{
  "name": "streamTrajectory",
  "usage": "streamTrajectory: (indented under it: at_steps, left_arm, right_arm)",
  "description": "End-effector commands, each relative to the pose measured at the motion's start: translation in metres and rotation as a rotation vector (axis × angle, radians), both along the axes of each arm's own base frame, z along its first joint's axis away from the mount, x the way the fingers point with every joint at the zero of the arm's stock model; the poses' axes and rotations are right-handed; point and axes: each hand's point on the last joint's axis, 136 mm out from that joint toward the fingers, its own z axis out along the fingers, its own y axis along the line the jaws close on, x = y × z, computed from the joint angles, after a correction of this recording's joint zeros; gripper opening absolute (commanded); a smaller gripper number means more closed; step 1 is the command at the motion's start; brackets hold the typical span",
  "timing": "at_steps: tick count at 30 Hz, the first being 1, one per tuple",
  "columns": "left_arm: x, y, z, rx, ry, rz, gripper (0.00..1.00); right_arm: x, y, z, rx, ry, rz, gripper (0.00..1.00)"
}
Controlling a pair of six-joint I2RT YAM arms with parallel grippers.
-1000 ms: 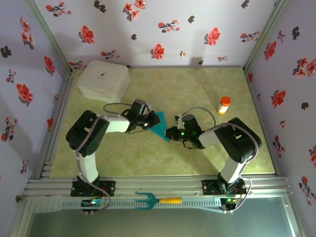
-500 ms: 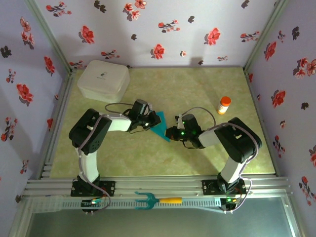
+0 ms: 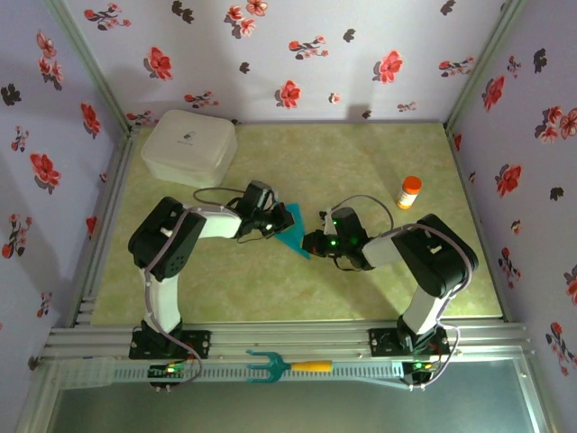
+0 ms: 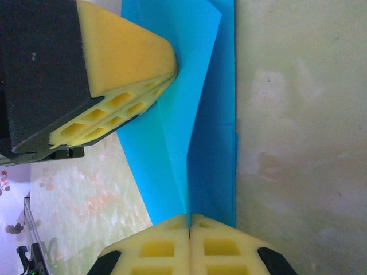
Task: Fold a paper plane with a square sheet of paper (pick it up from the middle)
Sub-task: Fourth fold the wing at the center of the table.
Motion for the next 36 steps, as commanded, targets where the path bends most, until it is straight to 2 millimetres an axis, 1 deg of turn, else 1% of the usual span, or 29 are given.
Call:
streamTrajectory:
  at_steps: [1,9,19,24,28,31,36]
  left_arm:
    - [0.001,0.003,-0.010,0.038,0.021,-0.002,0.03]
    - [-0.002,0.006,-0.018,0.068,0.053,-0.005,0.02]
    - [-0.006,0.006,-0.023,0.085,0.074,-0.022,0.02]
    - [-0.007,0.007,-0.025,0.094,0.080,-0.028,0.01]
    - [-0.007,0.008,-0.025,0.099,0.079,-0.028,0.01]
    - [-0.007,0.008,-0.026,0.099,0.080,-0.028,0.01]
    - [-0.008,0.008,-0.026,0.100,0.082,-0.028,0.01]
  right_arm:
    - [-0.012,-0.011,-0.028,-0.071,0.108,-0.016,0.03]
    - [-0.012,-0.011,-0.029,-0.070,0.116,-0.017,0.03]
    - [-0.012,-0.011,-0.026,-0.063,0.118,-0.018,0.04]
    - [-0.011,-0.007,-0.015,-0.032,0.121,-0.015,0.10]
    - [-0.016,-0.007,-0.005,-0.024,0.126,0.001,0.13]
    - [-0.020,-0.009,-0.004,-0.040,0.131,0.007,0.15]
    - [-0.026,-0.010,-0.006,-0.043,0.165,0.014,0.15]
